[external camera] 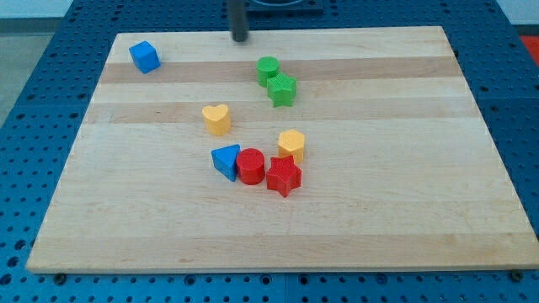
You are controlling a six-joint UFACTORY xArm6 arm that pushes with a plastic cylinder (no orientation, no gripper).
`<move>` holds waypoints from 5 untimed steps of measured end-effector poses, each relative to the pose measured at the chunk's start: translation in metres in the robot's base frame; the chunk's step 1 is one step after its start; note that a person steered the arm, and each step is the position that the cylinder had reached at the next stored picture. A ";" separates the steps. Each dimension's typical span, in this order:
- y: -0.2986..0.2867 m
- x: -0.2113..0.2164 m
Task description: Place your arm at the top center of the board
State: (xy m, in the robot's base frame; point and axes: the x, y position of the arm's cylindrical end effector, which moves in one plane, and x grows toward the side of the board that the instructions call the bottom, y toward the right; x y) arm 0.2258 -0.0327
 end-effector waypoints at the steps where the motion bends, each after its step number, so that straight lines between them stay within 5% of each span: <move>1: 0.094 0.100; 3: 0.097 0.091; 4: 0.087 -0.005; 5: 0.043 -0.023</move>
State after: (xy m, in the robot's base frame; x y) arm 0.2023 0.0103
